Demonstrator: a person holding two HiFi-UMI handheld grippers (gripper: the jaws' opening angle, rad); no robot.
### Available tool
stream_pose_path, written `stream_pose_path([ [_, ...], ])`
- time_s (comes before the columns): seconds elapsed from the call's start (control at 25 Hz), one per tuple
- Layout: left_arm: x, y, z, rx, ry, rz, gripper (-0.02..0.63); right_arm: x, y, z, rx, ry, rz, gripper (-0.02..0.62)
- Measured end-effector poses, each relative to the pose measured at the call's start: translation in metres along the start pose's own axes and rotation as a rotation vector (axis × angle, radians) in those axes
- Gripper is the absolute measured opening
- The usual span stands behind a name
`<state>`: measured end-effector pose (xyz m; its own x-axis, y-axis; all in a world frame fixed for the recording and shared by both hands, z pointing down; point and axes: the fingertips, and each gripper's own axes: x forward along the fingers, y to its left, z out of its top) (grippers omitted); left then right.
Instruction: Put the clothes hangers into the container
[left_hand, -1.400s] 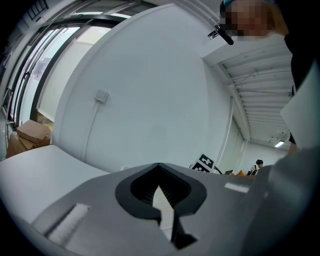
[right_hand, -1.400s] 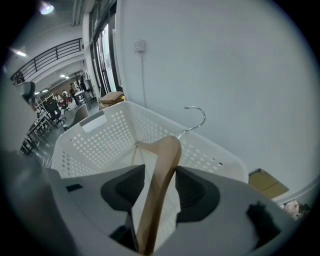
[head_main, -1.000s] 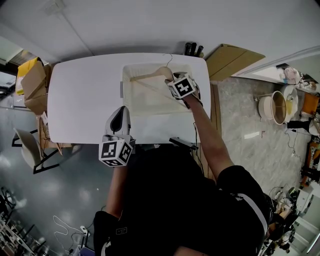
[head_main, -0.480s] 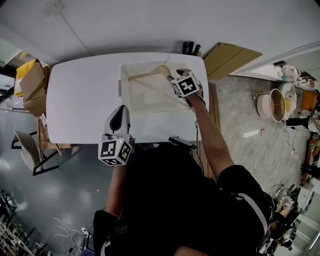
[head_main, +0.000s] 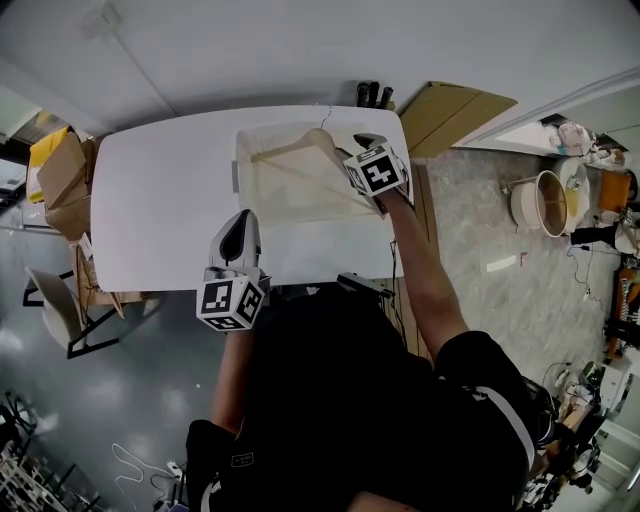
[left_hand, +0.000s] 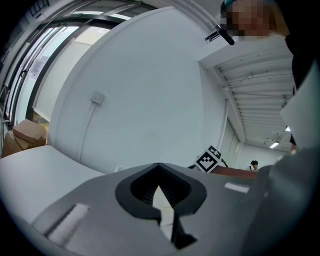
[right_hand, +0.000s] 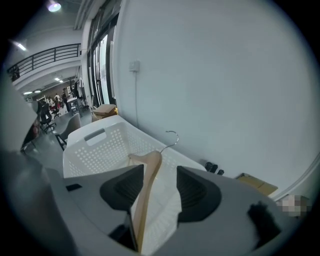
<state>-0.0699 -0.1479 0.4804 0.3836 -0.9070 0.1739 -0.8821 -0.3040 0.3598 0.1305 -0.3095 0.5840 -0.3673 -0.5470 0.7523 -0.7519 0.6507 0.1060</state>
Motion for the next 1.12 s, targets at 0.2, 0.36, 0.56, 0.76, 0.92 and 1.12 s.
stream_pose_path([
  [0.2, -0.001, -0.005, 0.0, 0.0, -0.002, -0.015, 0.006, -0.022, 0.001, 0.011, -0.005, -0.055, -0.026, 0.212],
  [0.36, -0.001, -0.009, 0.0, 0.002, -0.004, -0.026, 0.006, -0.04, 0.005, 0.019, -0.001, -0.104, -0.045, 0.212],
  [0.56, -0.003, -0.013, 0.0, 0.003, -0.006, -0.038, 0.006, -0.064, 0.018, 0.023, 0.009, -0.152, -0.054, 0.212],
  [0.76, -0.006, -0.017, 0.005, 0.008, -0.019, -0.049, 0.006, -0.089, 0.022, 0.028, 0.037, -0.223, -0.092, 0.212],
  [0.92, -0.008, -0.022, 0.007, 0.011, -0.024, -0.063, 0.006, -0.106, 0.025, 0.032, 0.057, -0.268, -0.111, 0.212],
  [1.12, -0.009, -0.031, 0.012, 0.021, -0.034, -0.092, 0.005, -0.125, 0.029, 0.035, 0.089, -0.317, -0.126, 0.212],
])
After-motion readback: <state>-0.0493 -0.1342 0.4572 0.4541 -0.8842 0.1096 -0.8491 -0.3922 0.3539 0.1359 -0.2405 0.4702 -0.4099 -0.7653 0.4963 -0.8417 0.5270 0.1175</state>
